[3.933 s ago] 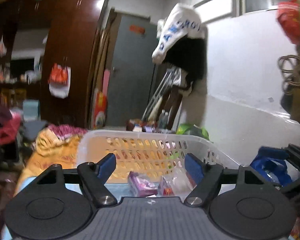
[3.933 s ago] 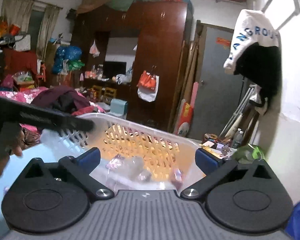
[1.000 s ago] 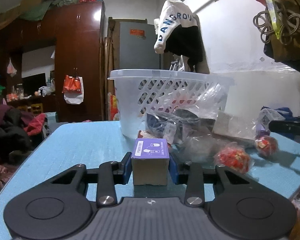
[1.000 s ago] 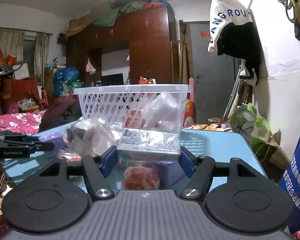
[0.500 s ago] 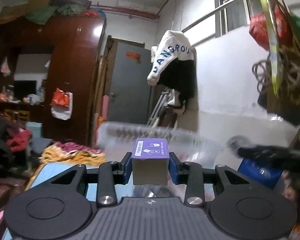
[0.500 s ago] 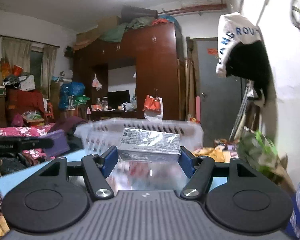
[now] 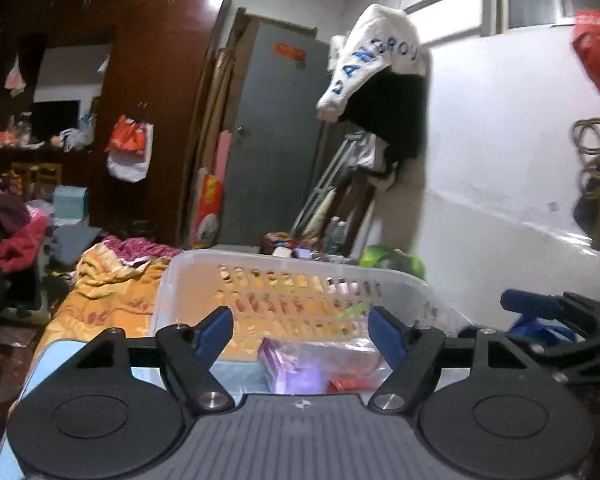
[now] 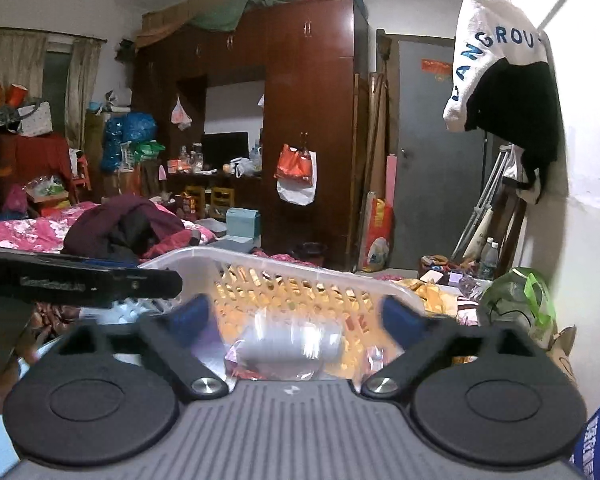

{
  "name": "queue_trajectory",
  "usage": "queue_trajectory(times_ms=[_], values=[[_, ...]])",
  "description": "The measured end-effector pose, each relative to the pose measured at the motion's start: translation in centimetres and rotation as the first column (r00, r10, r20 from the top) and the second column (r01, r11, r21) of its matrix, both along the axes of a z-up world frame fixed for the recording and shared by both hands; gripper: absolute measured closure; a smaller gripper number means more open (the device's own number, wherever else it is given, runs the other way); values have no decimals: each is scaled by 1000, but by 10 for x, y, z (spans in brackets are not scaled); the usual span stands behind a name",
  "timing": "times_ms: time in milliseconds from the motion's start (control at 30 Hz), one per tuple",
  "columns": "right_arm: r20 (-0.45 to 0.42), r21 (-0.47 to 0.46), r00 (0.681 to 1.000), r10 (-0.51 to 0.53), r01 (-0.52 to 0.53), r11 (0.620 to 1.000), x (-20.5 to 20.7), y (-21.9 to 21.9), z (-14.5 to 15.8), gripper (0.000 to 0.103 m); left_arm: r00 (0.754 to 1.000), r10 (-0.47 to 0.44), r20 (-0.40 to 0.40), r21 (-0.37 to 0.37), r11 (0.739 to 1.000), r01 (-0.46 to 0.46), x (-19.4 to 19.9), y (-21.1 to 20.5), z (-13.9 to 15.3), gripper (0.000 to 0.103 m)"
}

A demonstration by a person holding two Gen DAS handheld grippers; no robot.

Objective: Organize objects
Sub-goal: 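Carry the purple and white boxes over the basket and open both grippers, then grasp a red-wrapped ball with the left gripper while the right grasps another red-wrapped ball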

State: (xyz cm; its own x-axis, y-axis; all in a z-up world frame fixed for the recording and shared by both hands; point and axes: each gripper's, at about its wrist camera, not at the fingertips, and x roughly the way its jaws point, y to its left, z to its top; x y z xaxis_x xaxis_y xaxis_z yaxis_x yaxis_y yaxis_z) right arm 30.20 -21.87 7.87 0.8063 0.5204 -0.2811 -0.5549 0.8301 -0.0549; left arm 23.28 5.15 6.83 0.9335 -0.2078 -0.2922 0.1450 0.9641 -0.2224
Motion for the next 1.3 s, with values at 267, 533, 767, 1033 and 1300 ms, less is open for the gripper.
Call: queue_trajectory(times_ms=[267,533,767,1033,1300], values=[[-11,56,1000,23,-22,998,-115,-72,-68,0,980,-33,197,76,997,18,-157,-27,-55,19],[-29,37,998,-54,55,998,-133,-69,-118,4,993,-83,89,134,989,71,-165,-64,-110,19],[-87,54,995,-40,45,998,-120,-67,-127,35,995,-84,52,168,983,74,-153,-72,-124,25],[-95,42,995,-35,40,998,-120,-66,-136,46,993,-106,41,199,975,96,-153,-82,-128,49],[-74,80,997,-36,42,996,-127,-73,-135,54,992,-94,85,160,984,80,-163,-71,-127,49]])
